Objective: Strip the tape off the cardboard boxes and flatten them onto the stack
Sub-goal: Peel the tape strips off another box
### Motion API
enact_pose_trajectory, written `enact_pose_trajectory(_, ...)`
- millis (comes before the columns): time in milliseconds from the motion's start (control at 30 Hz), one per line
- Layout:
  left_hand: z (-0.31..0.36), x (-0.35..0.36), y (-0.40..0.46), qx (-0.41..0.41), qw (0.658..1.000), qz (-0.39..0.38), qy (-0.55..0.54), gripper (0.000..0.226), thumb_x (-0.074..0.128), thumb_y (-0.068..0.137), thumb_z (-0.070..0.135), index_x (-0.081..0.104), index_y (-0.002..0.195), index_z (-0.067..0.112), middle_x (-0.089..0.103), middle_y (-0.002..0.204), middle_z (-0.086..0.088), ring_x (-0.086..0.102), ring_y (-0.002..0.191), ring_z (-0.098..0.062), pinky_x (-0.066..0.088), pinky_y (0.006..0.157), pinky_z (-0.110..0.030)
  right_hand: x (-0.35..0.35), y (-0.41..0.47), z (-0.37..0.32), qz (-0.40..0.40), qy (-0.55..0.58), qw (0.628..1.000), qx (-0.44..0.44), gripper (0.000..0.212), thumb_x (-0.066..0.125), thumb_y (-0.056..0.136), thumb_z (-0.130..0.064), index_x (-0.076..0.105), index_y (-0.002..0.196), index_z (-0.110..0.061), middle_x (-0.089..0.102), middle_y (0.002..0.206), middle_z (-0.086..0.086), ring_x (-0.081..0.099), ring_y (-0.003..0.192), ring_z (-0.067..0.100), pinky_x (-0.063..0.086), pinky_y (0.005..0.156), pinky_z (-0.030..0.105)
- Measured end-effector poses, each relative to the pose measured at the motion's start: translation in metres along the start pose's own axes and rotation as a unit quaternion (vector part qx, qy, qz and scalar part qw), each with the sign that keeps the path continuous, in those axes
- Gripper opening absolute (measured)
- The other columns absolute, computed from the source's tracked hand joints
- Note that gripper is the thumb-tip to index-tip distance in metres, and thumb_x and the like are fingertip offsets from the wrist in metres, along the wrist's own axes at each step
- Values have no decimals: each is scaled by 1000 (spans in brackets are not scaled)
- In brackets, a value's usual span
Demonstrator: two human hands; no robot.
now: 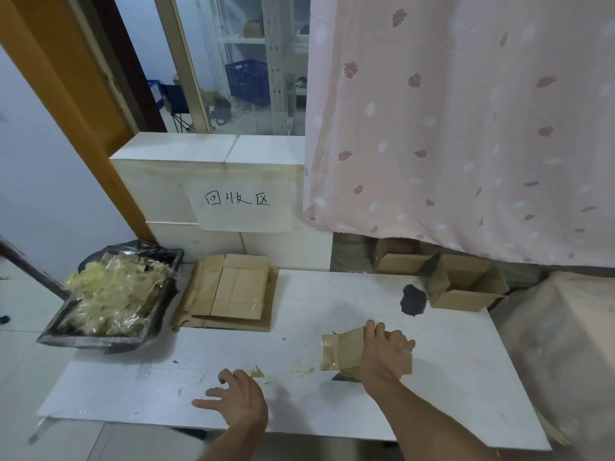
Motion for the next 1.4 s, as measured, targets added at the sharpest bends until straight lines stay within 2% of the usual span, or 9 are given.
enact_pose_trajectory(200, -3, 0, -3, 11, 1000, 2, -12, 62, 63, 86, 22, 34, 140, 16, 24, 141, -16, 32, 137, -48, 13, 109, -75, 10, 1, 1, -8, -2, 1000, 11, 105, 86, 54, -29, 19, 135, -25, 35, 137, -1, 27, 133, 32, 23, 104, 55)
enact_pose_trajectory(333, 34, -17, -6, 126, 987, 24, -92, 72, 55, 87, 38, 19, 147, 20, 16, 156, -11, 21, 144, -39, 9, 112, -71, 14, 0, -16, -8, 6, 1000, -24, 105, 87, 63, -25, 16, 140, -18, 28, 145, 4, 13, 144, 40, 31, 109, 41)
enact_pose_trajectory(433, 62, -40, -19, 184, 973, 61, -124, 75, 42, 86, 57, 21, 147, 18, 19, 157, -10, 24, 144, -37, 13, 111, -70, 15, -11, -38, 1, 45, 997, -57, 98, 84, 70, -22, 16, 141, -16, 28, 146, 7, 20, 141, 39, 32, 111, 42)
enact_pose_trajectory(533, 76, -53, -28, 208, 964, 84, -144, 74, 36, 85, 62, 24, 145, 20, 21, 156, -10, 26, 142, -36, 13, 110, -70, 9, -23, -58, 15, 59, 995, -82, 89, 78, 76, -20, 18, 142, -18, 32, 144, 8, 28, 134, 37, 30, 111, 46)
enact_pose_trajectory(700, 82, -55, -35, 215, 962, 72, -152, 69, 31, 91, 67, 24, 146, 25, 24, 156, -9, 26, 142, -38, 13, 110, -70, -10, -34, -82, 43, 72, 990, -112, 71, 67, 87, -26, 22, 142, -17, 34, 144, 9, 29, 135, 39, 28, 111, 49)
enact_pose_trajectory(767, 81, -56, -37, 215, 962, 66, -156, 61, 32, 95, 61, 26, 145, 28, 27, 154, -9, 27, 141, -38, 14, 109, -70, -12, -38, -88, 42, 71, 990, -112, 70, 66, 89, -31, 22, 141, -17, 34, 143, 10, 28, 136, 40, 28, 111, 50)
enact_pose_trajectory(933, 76, -61, -43, 229, 947, 53, -219, 40, 48, 95, 35, 33, 132, 28, 36, 145, -8, 36, 134, -34, 20, 109, -65, -2, -44, -101, -11, 53, 993, -109, 91, 75, 80, -34, 14, 146, -21, 28, 147, 12, 24, 137, 43, 32, 108, 58)
enact_pose_trajectory(1133, 67, -60, -54, 238, 925, 44, -291, 38, 57, 93, 17, 36, 124, 24, 34, 144, -12, 56, 111, -36, 23, 112, -58, 11, -55, -121, -34, 55, 990, -129, 88, 79, 77, -36, 19, 141, -26, 27, 147, 14, 19, 138, 48, 31, 108, 61)
enact_pose_trajectory(1400, 42, -47, -51, 234, 940, 79, -235, 46, 46, 87, -5, 36, 123, 22, 37, 124, -13, 51, 96, -35, 31, 105, -52, 17, -63, -121, -26, 4, 993, -116, 94, 81, 71, -32, 17, 139, -22, 29, 144, 12, 23, 135, 46, 29, 104, 61)
Point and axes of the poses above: each hand's wrist, its own y-axis towards the middle knuckle, its own x-axis out of the palm, z = x × y, the point moved 9 cm from there along y, towards the middle knuckle
